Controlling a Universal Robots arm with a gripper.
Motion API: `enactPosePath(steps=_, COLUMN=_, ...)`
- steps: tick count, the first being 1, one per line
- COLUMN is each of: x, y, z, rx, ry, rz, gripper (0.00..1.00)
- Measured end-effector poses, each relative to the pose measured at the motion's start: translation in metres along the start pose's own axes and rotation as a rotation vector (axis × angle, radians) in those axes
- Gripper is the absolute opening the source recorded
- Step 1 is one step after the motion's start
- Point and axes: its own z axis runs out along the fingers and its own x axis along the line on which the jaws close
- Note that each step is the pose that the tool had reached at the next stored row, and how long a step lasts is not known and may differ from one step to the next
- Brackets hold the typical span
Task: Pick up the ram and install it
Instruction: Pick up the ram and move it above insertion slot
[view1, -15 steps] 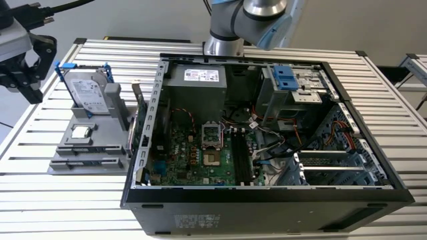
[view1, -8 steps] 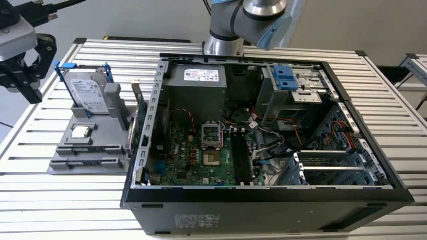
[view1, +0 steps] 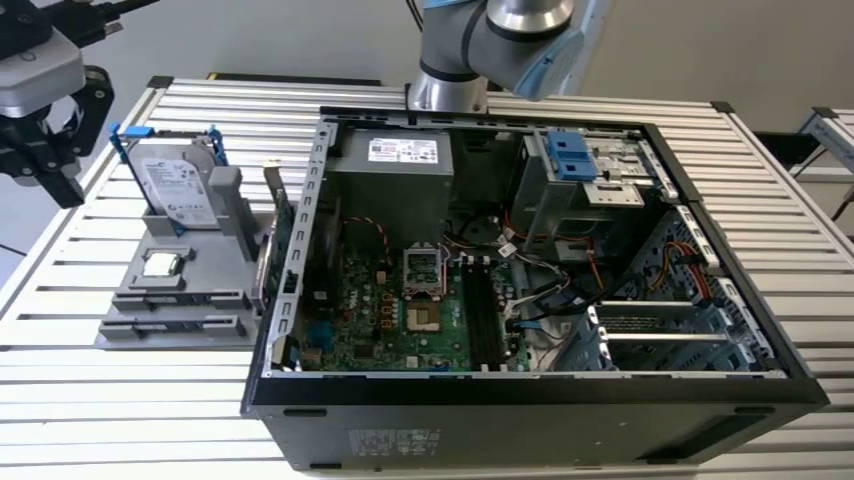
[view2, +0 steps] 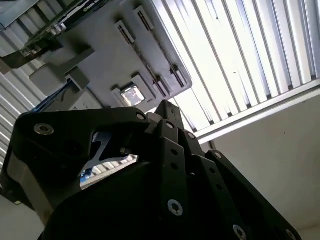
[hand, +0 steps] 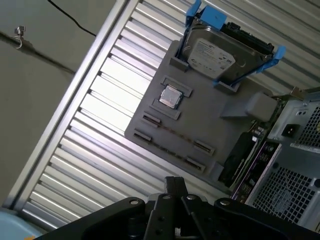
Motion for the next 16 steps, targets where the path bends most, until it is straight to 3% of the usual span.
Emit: enactPosePath(steps=16, x=0.0000, y=0.0000, z=0.0000, rx=-0.0020, ry=0.0082, rz=-0.163, gripper=0.00)
